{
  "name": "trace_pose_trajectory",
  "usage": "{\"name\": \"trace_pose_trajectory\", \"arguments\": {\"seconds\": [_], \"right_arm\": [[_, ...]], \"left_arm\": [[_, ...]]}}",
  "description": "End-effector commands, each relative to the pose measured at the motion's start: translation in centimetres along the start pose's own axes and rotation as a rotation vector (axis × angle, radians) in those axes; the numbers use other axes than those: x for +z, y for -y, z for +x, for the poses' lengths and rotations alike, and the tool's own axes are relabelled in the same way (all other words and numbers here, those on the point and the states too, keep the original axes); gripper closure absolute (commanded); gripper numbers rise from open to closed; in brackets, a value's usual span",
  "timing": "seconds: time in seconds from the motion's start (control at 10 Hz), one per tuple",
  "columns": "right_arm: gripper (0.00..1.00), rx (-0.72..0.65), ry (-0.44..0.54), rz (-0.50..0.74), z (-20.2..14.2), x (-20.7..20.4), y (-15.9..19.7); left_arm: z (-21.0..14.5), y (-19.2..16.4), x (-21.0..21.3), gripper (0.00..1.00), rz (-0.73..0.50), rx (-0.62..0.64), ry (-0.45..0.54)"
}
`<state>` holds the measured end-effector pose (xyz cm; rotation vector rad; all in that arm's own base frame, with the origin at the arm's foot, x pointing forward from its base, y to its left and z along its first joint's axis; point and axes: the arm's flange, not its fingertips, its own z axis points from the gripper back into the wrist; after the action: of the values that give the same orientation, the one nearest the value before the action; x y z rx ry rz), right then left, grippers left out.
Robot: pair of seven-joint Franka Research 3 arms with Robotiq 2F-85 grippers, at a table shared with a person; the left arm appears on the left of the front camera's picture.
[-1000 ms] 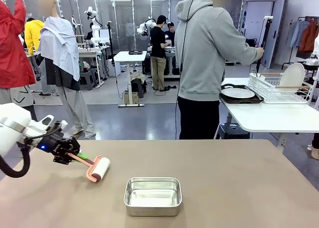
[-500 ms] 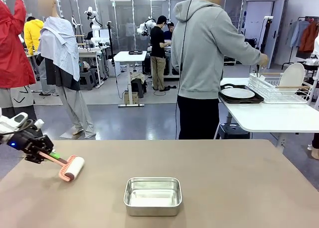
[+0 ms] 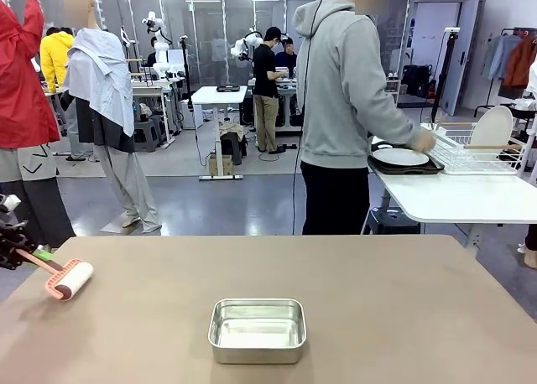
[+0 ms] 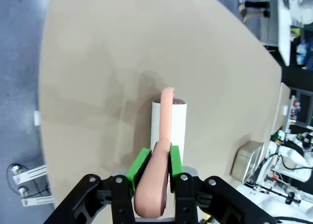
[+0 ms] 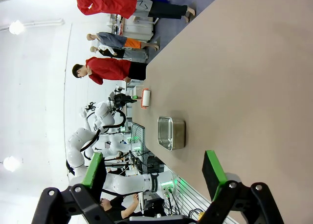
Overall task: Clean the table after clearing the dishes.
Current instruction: When the right (or left) Handle tray is removed, use the right hand (or left hand) to clean the right (or left) side of the table with the Lint Roller.
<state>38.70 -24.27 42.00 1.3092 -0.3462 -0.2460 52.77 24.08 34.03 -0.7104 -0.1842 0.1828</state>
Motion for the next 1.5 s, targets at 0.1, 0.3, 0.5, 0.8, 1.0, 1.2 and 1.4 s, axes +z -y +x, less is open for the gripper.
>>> {"name": "trace_pose_trajectory", "arguments": {"seconds": [0.1,0.3,0.5,0.8,1.0,1.2,1.4], "right_arm": [[0.0,-0.001,0.011,-0.003,0.0,-0.1,-0.4],[0.0,-0.001,0.011,-0.003,0.0,-0.1,-0.4],[0.0,-0.001,0.011,-0.003,0.0,-0.1,-0.4],[0.0,-0.001,0.011,-0.003,0.0,-0.1,-0.4],[0.0,-0.001,0.011,-0.003,0.0,-0.1,-0.4],[0.0,-0.001,0.011,-0.003,0.0,-0.1,-0.4],[0.0,-0.001,0.011,-0.003,0.0,-0.1,-0.4]], "left_arm": [[-1.4,1.9,4.5,0.77,0.039,-0.045,0.03],[-3.6,5.4,8.6,0.77,0.038,-0.086,0.044],[-6.7,8.9,13.3,0.77,0.099,-0.154,0.117],[-3.8,7.5,11.9,0.77,0.078,-0.136,0.097],[-3.8,7.5,11.9,0.77,0.078,-0.136,0.097],[-3.8,7.5,11.9,0.77,0.078,-0.136,0.097],[-3.8,7.5,11.9,0.77,0.078,-0.136,0.097]]}}
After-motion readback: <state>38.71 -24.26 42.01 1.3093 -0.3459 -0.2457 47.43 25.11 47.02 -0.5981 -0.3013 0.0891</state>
